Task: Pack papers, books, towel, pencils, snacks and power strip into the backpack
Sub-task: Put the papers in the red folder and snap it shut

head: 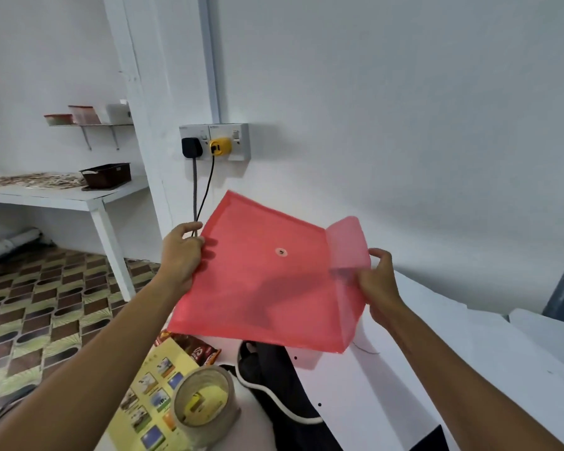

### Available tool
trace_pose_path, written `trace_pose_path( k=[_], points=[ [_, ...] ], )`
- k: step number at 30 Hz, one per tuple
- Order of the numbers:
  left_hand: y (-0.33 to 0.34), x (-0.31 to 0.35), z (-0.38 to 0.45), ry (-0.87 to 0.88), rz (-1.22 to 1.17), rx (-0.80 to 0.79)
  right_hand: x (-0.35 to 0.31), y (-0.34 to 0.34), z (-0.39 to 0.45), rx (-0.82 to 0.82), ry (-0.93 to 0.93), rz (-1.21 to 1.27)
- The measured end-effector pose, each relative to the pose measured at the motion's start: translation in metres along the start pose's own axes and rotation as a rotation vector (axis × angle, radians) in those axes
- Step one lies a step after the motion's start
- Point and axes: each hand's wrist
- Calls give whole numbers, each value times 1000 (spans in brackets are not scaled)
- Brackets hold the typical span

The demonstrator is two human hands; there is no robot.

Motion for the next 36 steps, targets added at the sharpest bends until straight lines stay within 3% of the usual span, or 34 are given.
trace_pose_path(
  k=[1,4,5,7,9,11,14,17,20,22,25,27,30,36],
  points=[
    [-5,-6,4,14,92,33,2,5,2,16,53,77],
    [-12,-28,4,171,763,47,16,24,0,119,116,217],
    [-7,-33,-4,247,884,7,20,32,-5,136,124,277],
    [11,-37,-26,328,857,-232,25,49,-16,122,134,402],
    [35,-39,-53,298,813,-559,30,65,-23,81,141,471],
    [53,-52,-72,260,878,-722,35,76,-27,49,171,527],
    [58,-75,-82,254,999,-692,35,74,-29,17,295,593],
    [53,-85,-82,334,939,-559,31,56,-31,-169,362,567],
    [53,-87,-78,484,927,-456,24,31,-28,-264,286,253],
    [58,-86,-77,445,1035,-437,26,13,-22,-177,193,-20],
    [65,-89,-84,313,1206,-429,38,-24,-9,-23,43,-716],
    [68,-93,-90,316,1162,-414,49,-48,-6,-95,144,-1081],
    [74,-99,-93,353,1164,-415,61,-66,-6,-187,298,-1170],
    [78,-105,-94,360,1178,-408,73,-68,5,-160,305,-1032]
  ],
)
Point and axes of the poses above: each hand's wrist, its own z-axis towards the middle knuckle, its own y-axis out of the palm, x = y × z, and after that the axes turned 4 degrees about -x, right-handed
